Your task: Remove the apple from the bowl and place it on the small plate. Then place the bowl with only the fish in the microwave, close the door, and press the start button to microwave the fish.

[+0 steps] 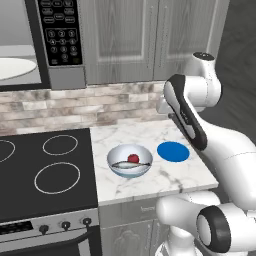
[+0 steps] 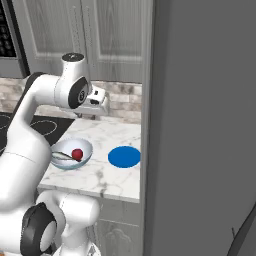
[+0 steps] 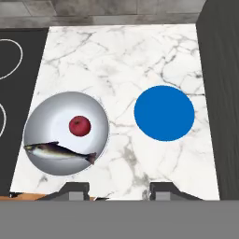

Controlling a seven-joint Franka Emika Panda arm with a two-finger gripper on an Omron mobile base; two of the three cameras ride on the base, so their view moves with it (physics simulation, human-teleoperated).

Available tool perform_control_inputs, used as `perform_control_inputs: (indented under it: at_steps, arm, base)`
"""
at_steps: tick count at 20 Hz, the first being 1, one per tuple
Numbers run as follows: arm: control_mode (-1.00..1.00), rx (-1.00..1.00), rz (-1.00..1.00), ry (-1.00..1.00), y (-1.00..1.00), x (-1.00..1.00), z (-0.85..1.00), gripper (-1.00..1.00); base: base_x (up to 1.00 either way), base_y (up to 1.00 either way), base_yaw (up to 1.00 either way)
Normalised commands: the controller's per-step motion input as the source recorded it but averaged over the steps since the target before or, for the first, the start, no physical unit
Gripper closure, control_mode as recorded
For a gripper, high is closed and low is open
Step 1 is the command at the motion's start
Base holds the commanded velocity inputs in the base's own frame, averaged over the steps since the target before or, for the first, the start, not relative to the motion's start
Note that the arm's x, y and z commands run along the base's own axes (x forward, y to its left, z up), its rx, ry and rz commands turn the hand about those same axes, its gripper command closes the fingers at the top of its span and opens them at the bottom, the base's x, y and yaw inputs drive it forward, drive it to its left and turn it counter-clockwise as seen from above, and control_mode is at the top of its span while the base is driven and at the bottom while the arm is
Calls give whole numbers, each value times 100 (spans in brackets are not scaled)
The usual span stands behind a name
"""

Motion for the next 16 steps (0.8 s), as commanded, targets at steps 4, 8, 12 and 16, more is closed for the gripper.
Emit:
perform_control_inputs:
  at_steps: [4,8,12,16]
  arm:
    - [-100,0,0,0,0,-18,-10,-100]
    - [-100,1,-2,4,41,-9,-71,-100]
    - [-100,-7,-14,18,99,12,-99,-100]
    - [-100,-18,-14,21,100,32,-83,-100]
  base:
    - [0,0,0]
    - [0,0,0]
    - [0,0,0]
    - [0,0,0]
